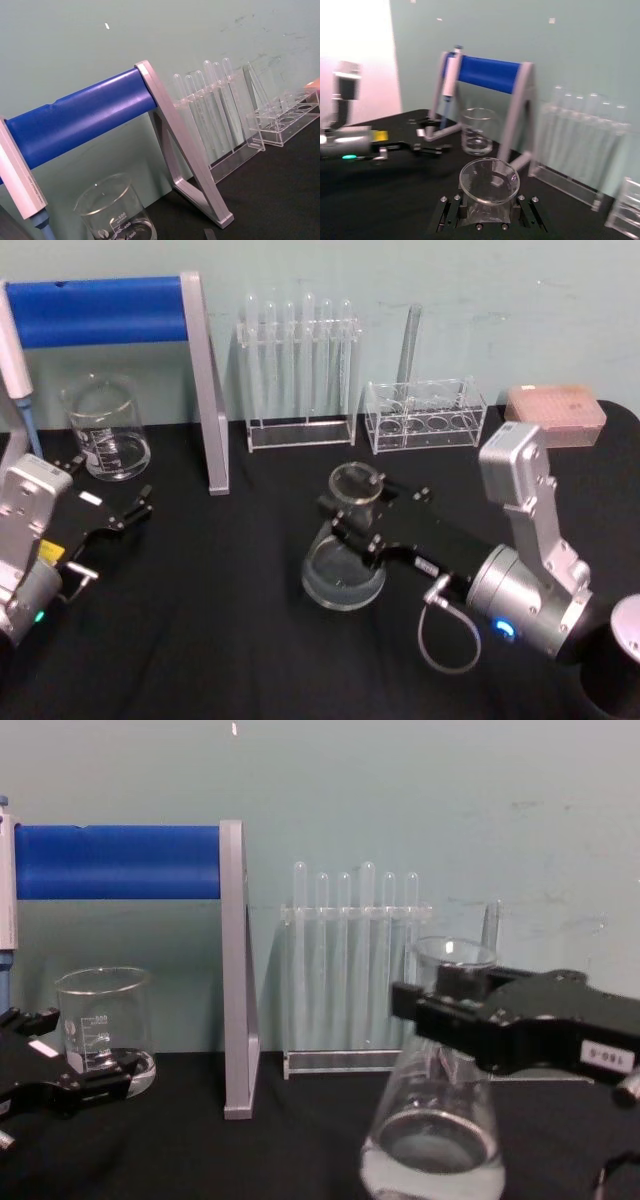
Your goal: Grasp the erlenmeyer flask with one hand, shake it three times, then place it back.
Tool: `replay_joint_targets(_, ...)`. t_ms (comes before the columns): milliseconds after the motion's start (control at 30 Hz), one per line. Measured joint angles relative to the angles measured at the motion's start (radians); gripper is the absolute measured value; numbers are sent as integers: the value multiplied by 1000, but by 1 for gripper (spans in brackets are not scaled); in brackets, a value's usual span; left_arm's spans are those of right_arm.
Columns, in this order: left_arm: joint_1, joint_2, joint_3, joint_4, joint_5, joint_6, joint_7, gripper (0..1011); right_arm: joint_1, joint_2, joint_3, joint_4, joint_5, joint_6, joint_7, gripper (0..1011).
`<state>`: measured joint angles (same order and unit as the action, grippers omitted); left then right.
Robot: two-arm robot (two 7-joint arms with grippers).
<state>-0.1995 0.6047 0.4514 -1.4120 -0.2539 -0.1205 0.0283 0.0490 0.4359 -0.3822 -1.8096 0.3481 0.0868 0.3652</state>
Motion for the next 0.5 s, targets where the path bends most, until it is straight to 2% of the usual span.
replay_joint_targets(267,0,0,0,0,0,0,0,1001,33,-23,52,60,-18,0,-55,449)
replay_joint_targets(500,0,0,0,0,0,0,0,1001,64,-48,116,120,-42,0,-107,449)
